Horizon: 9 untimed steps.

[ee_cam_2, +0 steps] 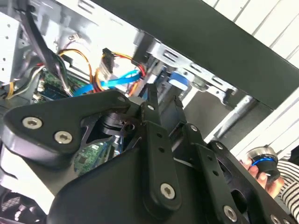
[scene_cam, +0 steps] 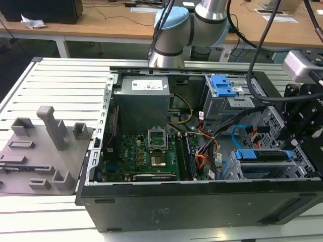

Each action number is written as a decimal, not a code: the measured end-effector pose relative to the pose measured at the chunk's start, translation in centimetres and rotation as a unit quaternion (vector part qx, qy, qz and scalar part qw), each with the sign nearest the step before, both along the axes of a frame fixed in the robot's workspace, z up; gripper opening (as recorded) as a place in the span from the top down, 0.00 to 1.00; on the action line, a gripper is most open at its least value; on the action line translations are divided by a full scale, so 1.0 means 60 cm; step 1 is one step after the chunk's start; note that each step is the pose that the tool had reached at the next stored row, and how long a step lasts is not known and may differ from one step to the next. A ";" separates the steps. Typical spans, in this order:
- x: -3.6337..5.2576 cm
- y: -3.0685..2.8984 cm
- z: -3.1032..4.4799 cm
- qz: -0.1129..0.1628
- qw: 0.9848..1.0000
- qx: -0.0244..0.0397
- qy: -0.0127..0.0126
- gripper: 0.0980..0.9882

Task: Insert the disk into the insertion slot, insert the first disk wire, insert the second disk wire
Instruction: 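Insert the first disk wire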

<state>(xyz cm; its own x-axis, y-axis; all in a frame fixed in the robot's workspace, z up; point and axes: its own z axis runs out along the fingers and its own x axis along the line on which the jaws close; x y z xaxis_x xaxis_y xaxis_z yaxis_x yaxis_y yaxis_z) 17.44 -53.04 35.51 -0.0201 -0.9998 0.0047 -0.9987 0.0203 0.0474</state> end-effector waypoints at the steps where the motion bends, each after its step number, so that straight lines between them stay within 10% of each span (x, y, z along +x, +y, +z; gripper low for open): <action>1: 0.000 0.0047 0.000 0.000 1.000 0.000 0.000 0.77; 9: 0.000 0.0454 0.000 0.000 1.000 -0.001 0.000 0.77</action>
<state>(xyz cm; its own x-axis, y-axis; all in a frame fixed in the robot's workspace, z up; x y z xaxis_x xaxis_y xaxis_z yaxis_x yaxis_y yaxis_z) 17.43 -50.32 35.52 -0.0201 -0.9998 0.0066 -0.9987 0.0204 0.0474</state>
